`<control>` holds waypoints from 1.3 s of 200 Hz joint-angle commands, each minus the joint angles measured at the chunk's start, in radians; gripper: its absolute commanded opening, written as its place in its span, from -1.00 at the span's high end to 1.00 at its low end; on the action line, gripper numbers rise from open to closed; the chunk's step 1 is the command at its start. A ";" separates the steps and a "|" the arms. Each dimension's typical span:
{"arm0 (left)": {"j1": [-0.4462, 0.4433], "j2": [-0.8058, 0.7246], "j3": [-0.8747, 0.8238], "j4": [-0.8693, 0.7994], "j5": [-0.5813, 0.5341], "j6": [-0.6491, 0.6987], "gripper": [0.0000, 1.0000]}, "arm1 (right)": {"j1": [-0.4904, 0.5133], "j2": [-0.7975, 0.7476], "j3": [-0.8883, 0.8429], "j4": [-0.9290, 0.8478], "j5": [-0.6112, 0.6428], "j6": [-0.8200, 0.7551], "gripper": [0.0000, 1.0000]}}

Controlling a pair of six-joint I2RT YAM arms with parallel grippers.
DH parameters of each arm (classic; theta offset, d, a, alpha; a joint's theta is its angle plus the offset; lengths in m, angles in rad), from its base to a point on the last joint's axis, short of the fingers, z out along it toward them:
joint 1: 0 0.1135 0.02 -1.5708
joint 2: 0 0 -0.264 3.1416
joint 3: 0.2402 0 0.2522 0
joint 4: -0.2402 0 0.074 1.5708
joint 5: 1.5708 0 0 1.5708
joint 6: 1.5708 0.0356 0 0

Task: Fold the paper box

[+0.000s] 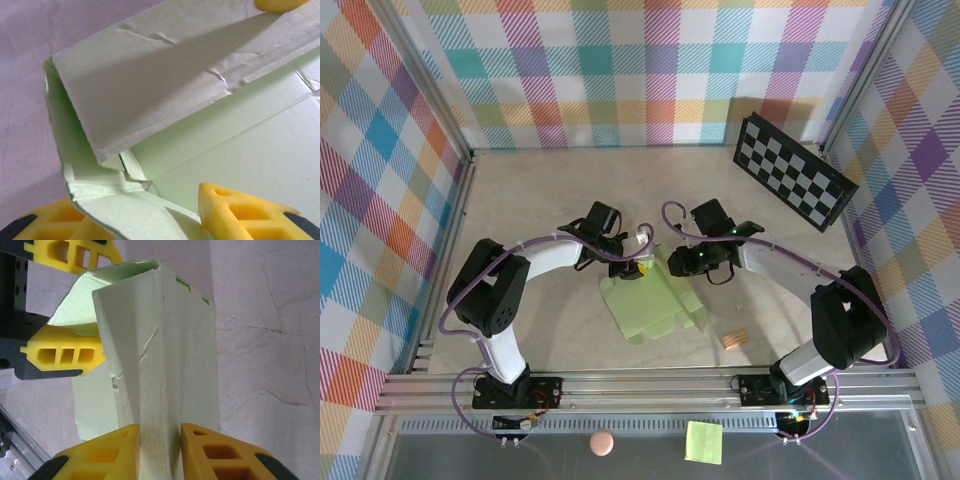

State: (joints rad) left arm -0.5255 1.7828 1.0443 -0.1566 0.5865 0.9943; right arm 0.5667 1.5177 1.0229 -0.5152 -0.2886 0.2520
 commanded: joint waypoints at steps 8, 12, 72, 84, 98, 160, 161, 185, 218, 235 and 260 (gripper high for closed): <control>-0.016 -0.043 -0.014 -0.031 0.063 -0.003 0.06 | 0.000 0.027 0.011 -0.017 0.011 -0.019 0.47; -0.018 -0.044 -0.018 -0.032 0.062 -0.004 0.04 | 0.000 0.027 0.011 -0.016 0.011 -0.019 0.47; -0.031 -0.069 -0.026 -0.111 0.004 0.047 -0.13 | -0.002 0.022 0.011 -0.021 0.014 -0.025 0.47; -0.036 -0.066 -0.009 -0.174 -0.020 0.074 -0.13 | -0.002 0.022 0.013 -0.022 0.014 -0.026 0.47; -0.039 -0.059 0.005 -0.206 -0.046 0.096 -0.13 | -0.001 0.021 0.014 -0.022 0.014 -0.025 0.47; -0.050 -0.069 0.000 -0.168 -0.115 0.113 -0.15 | -0.002 0.013 0.011 -0.023 0.016 -0.028 0.47; -0.051 -0.069 -0.001 -0.165 -0.117 0.113 -0.15 | -0.001 0.013 0.011 -0.023 0.016 -0.028 0.47; -0.054 -0.086 -0.033 -0.054 -0.154 0.092 -0.11 | -0.002 0.015 0.011 -0.025 0.012 -0.033 0.47; -0.048 -0.132 -0.072 -0.001 -0.180 0.091 -0.05 | -0.002 0.012 0.009 -0.029 0.017 -0.039 0.47; -0.022 -0.145 -0.069 -0.016 -0.156 0.100 -0.05 | -0.002 0.009 0.012 -0.034 0.017 -0.043 0.48; 0.001 -0.140 -0.051 -0.046 -0.152 0.127 -0.05 | -0.002 0.009 0.014 -0.036 0.019 -0.045 0.48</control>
State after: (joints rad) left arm -0.5499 1.6608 0.9867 -0.1947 0.4187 1.0763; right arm 0.5663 1.5188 1.0233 -0.5156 -0.2886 0.2272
